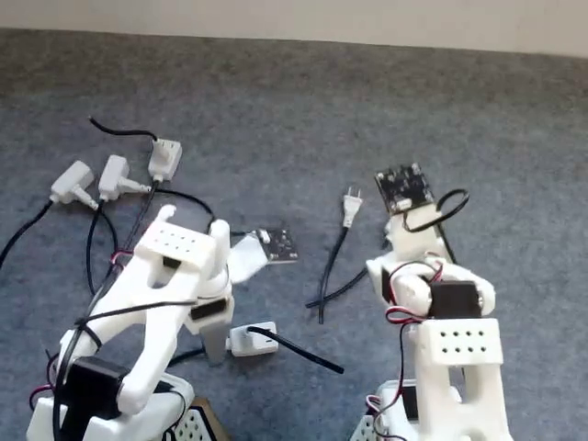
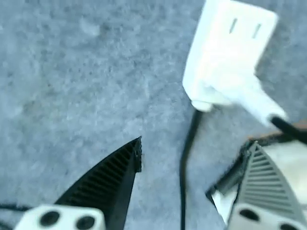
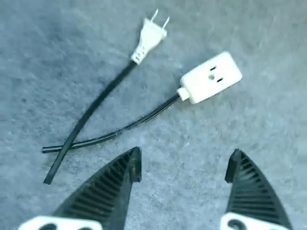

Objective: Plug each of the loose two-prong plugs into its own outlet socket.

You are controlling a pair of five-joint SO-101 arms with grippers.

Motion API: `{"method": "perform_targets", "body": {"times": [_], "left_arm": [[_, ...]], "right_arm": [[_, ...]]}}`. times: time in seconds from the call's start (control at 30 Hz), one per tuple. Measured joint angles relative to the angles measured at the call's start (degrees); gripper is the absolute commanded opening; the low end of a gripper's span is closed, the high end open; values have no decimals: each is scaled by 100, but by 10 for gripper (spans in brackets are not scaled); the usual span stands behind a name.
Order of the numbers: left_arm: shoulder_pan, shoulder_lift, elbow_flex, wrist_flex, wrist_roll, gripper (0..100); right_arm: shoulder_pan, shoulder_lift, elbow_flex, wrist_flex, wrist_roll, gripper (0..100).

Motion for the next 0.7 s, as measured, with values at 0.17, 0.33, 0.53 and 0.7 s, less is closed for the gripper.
{"method": "perform_targets", "body": {"times": [0.17,0.33,0.53,0.7], "left_arm": [[0,0,589,-1424,343,333],[475,0,1064,-2523,510,333],[1310,0,1108,-2734,949,333],[1697,0,1108,-2743,1231,333]], "right_arm": [[-9,0,914,-686,-369,275],[-18,0,1169,-888,-457,275],[9,0,1512,-1248,-457,275],[9,0,1547,-1319,-457,275]]}}
